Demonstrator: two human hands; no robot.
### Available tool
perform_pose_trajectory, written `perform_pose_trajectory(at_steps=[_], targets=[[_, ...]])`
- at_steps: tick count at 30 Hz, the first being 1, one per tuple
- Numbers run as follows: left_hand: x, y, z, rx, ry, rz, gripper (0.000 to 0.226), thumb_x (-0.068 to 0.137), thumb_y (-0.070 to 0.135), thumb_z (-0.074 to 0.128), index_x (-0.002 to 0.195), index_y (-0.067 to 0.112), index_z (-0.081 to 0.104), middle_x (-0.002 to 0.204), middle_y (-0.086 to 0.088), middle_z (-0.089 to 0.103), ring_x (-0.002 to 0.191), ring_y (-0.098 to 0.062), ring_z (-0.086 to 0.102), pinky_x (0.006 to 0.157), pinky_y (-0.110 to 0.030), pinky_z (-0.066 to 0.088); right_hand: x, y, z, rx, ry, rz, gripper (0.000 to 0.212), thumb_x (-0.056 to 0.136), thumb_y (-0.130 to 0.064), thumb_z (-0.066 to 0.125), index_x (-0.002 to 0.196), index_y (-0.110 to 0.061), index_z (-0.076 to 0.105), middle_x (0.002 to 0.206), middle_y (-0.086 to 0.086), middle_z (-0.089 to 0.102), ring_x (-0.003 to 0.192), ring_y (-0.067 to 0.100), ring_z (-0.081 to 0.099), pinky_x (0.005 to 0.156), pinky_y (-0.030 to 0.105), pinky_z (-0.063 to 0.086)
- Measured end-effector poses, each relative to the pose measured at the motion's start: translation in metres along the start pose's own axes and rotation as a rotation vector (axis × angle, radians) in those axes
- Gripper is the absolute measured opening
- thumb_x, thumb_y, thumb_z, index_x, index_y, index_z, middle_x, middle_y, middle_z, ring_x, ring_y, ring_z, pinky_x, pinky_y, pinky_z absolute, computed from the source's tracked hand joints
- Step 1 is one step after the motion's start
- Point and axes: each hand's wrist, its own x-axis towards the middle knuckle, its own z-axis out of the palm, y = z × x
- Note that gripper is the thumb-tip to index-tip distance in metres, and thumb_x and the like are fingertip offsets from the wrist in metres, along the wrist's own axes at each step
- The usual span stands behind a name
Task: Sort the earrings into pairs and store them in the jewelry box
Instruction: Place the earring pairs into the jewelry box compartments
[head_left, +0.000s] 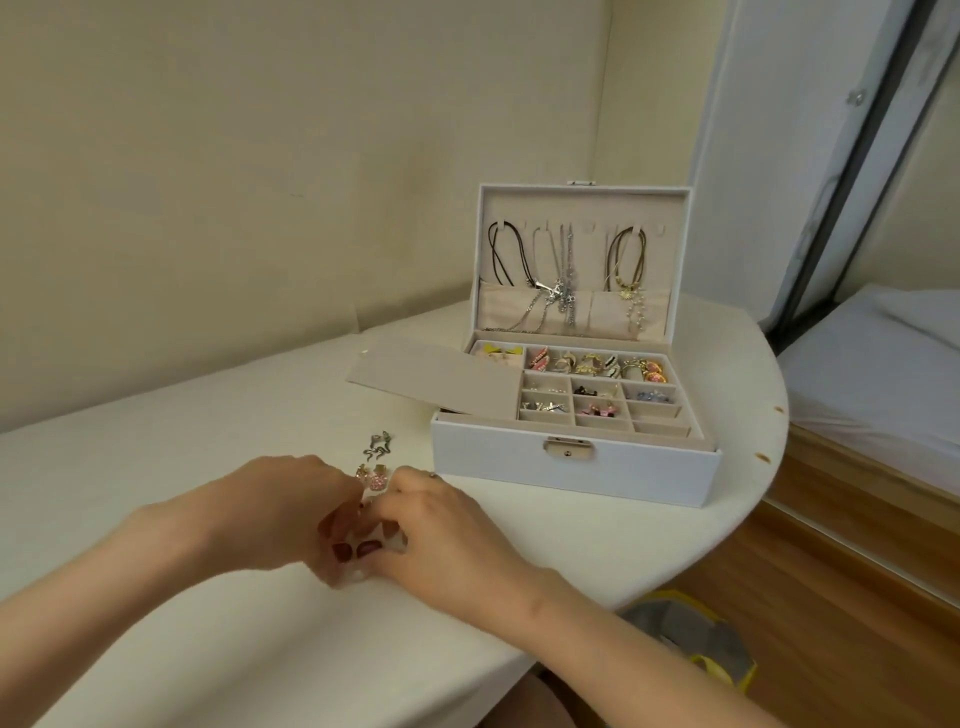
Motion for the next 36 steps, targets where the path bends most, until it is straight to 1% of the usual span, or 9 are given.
perform_pose_trajectory(at_steps=[9, 12, 15, 18, 22, 25, 27, 30, 36], targets=[[0.009, 0.008, 0.003, -0.061, 0.09, 0.115, 0.03, 0.083, 0.041, 0.062, 0.066, 0.036, 0.038, 0.07, 0.016, 0.047, 0.061, 0.002, 0.04, 0.053, -0.012, 0.029, -0.012, 0.016, -0.018, 0.097, 0.091, 0.043, 0.01, 0.078, -0.013, 0.069, 0.088, -0.013, 0.07, 0.085, 0.002, 0.064, 0.077, 0.013, 0.056, 0.075, 0.026, 0.046], [0.018, 0.024, -0.011, -0.1, 0.211, 0.145, 0.031, 0.083, 0.042, 0.063, 0.066, 0.034, 0.039, 0.063, 0.018, 0.047, 0.059, 0.005, 0.043, 0.051, -0.012, 0.03, -0.024, 0.028, -0.038, 0.147, 0.169, 0.11, 0.009, 0.074, -0.008, 0.072, 0.083, -0.012, 0.072, 0.08, 0.001, 0.07, 0.068, 0.005, 0.056, 0.069, 0.019, 0.046], [0.031, 0.044, -0.027, -0.177, 0.357, 0.165, 0.028, 0.083, 0.038, 0.065, 0.068, 0.031, 0.042, 0.057, 0.022, 0.049, 0.059, 0.014, 0.048, 0.049, -0.012, 0.031, -0.036, 0.043, -0.064, 0.186, 0.28, 0.184, 0.01, 0.067, -0.006, 0.078, 0.07, -0.013, 0.072, 0.069, -0.005, 0.069, 0.069, 0.007, 0.06, 0.065, 0.015, 0.045], [0.047, 0.064, -0.042, -0.259, 0.496, 0.211, 0.024, 0.079, 0.037, 0.069, 0.071, 0.03, 0.047, 0.062, 0.019, 0.048, 0.062, -0.003, 0.046, 0.052, -0.013, 0.029, -0.047, 0.055, -0.091, 0.184, 0.389, 0.245, 0.015, 0.064, -0.006, 0.081, 0.063, -0.015, 0.07, 0.063, -0.009, 0.066, 0.064, 0.004, 0.058, 0.06, 0.015, 0.044], [0.072, 0.09, -0.06, -0.354, 0.586, 0.269, 0.014, 0.077, 0.033, 0.071, 0.077, 0.025, 0.059, 0.063, 0.014, 0.051, 0.064, -0.008, 0.043, 0.055, -0.017, 0.031, -0.057, 0.069, -0.126, 0.231, 0.507, 0.296, 0.017, 0.066, 0.002, 0.079, 0.062, -0.012, 0.07, 0.063, -0.003, 0.067, 0.058, 0.004, 0.059, 0.062, 0.021, 0.051], [0.091, 0.107, -0.075, -0.395, 0.603, 0.307, 0.015, 0.076, 0.029, 0.073, 0.084, 0.019, 0.065, 0.07, 0.011, 0.059, 0.072, -0.013, 0.049, 0.06, -0.026, 0.038, -0.06, 0.083, -0.149, 0.207, 0.579, 0.362, 0.019, 0.069, 0.001, 0.077, 0.065, -0.017, 0.071, 0.067, -0.003, 0.069, 0.061, 0.005, 0.062, 0.061, 0.014, 0.052], [0.103, 0.116, -0.084, -0.394, 0.607, 0.332, 0.015, 0.076, 0.027, 0.073, 0.085, 0.018, 0.065, 0.08, 0.006, 0.065, 0.075, -0.014, 0.052, 0.063, -0.026, 0.04, -0.062, 0.093, -0.162, 0.126, 0.602, 0.399, 0.026, 0.071, -0.001, 0.077, 0.064, -0.025, 0.069, 0.07, -0.007, 0.068, 0.064, 0.004, 0.063, 0.062, 0.01, 0.05], [0.119, 0.127, -0.096, -0.388, 0.589, 0.368, 0.01, 0.079, 0.026, 0.07, 0.082, 0.021, 0.063, 0.077, 0.008, 0.062, 0.076, -0.012, 0.054, 0.056, -0.022, 0.035, -0.063, 0.104, -0.174, 0.055, 0.562, 0.459, 0.026, 0.072, -0.003, 0.076, 0.064, -0.026, 0.067, 0.073, -0.008, 0.067, 0.073, 0.005, 0.063, 0.066, 0.012, 0.047], [0.148, 0.146, -0.106, -0.22, 0.46, 0.436, 0.01, 0.081, 0.03, 0.068, 0.082, 0.023, 0.061, 0.082, 0.006, 0.053, 0.085, -0.015, 0.046, 0.069, -0.027, 0.034, -0.055, 0.114, -0.178, -0.045, 0.436, 0.519, 0.016, 0.071, -0.008, 0.078, 0.068, -0.023, 0.071, 0.072, -0.008, 0.065, 0.072, 0.001, 0.057, 0.063, 0.011, 0.041]])
